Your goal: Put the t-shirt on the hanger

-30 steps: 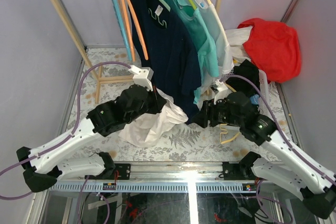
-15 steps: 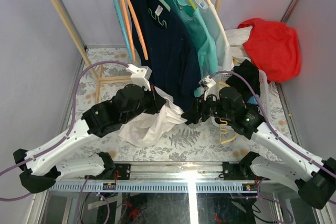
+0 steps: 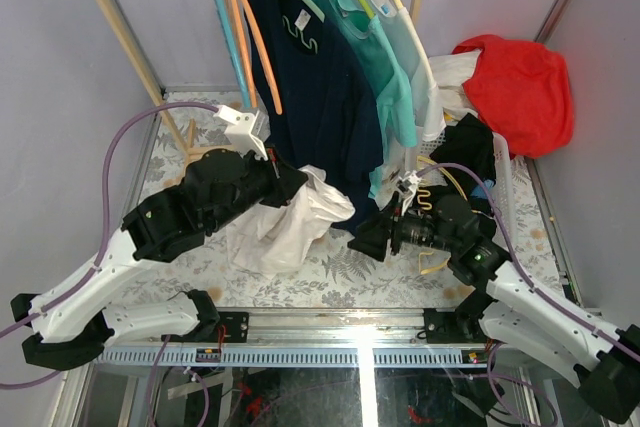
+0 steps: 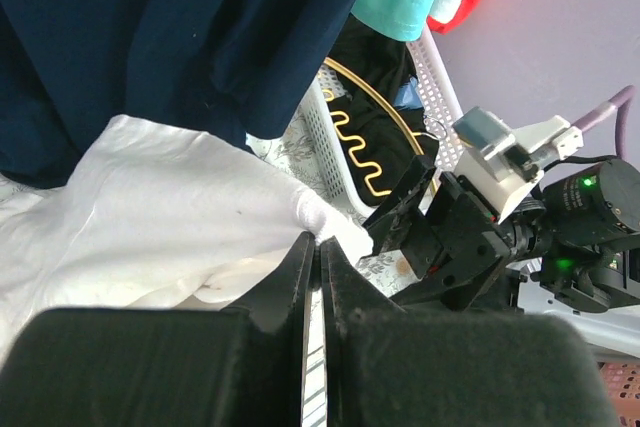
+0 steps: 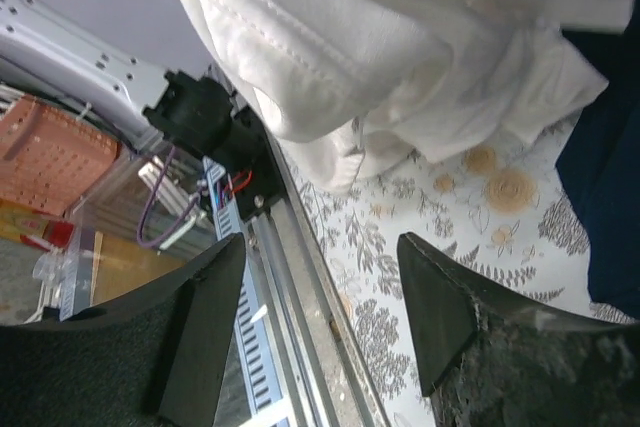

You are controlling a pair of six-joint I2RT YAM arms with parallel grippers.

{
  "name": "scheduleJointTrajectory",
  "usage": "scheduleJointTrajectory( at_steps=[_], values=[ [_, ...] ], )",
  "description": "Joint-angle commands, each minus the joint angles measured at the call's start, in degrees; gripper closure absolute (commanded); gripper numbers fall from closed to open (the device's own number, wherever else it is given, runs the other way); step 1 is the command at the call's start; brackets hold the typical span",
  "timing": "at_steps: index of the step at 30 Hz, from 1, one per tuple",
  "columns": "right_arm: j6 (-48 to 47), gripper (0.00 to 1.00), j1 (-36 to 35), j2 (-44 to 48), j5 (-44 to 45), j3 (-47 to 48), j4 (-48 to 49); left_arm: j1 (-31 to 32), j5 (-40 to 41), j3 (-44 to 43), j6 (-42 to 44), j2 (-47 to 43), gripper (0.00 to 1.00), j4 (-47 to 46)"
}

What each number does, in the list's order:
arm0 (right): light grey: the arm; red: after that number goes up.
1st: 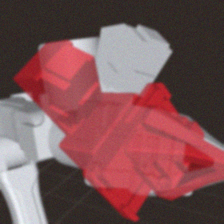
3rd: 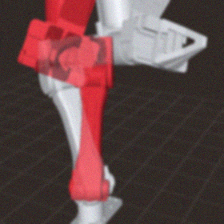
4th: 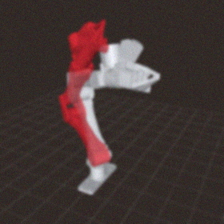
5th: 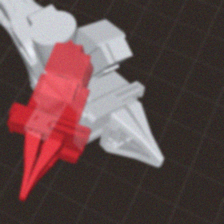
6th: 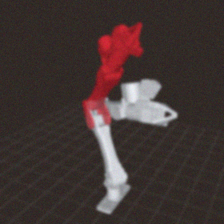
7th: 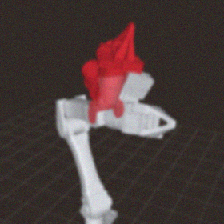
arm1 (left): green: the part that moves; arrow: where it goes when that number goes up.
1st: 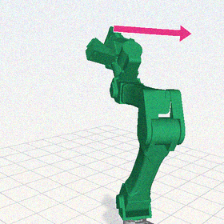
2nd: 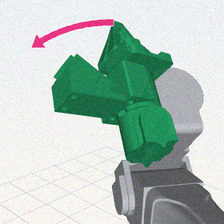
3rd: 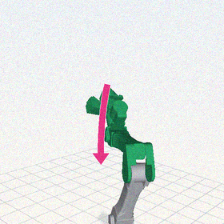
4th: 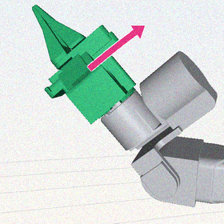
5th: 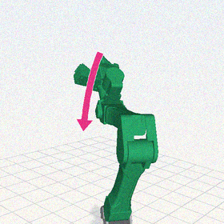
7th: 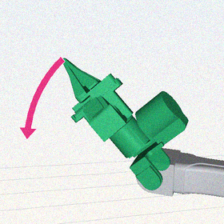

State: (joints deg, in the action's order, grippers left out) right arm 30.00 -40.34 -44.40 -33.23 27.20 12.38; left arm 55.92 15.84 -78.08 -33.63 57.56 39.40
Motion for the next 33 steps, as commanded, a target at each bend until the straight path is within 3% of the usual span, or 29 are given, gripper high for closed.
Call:
scheduleJointTrajectory(
  at_steps=[1,9,20,29,33],
  values=[
    [0.86,0.32,0.17,0.6,5.36,0.4,5.93,0.42,-0.55,-2.86,1.48,-0.46,1.0,0.05],
    [2.84,0.4,0.82,-9.36,8.97,5.08,12.74,0.42,-1.51,-3.82,1.33,-0.65,1.0,0.48],
    [6.37,0.39,3.69,-13.16,3.29,6.04,23.09,0.42,-1.82,-3.67,1.46,-0.86,1.0,0.8],
    [8.91,0.37,5.86,-21.65,-1.91,9.25,31.53,0.44,-2.25,-4.22,1.98,-0.17,1.0,0.23],
    [14.06,0.36,6.73,-25.42,-8.67,7.83,45.17,0.44,-1.82,-5.05,2.4,-0.19,1.0,0.8]
  ],
)
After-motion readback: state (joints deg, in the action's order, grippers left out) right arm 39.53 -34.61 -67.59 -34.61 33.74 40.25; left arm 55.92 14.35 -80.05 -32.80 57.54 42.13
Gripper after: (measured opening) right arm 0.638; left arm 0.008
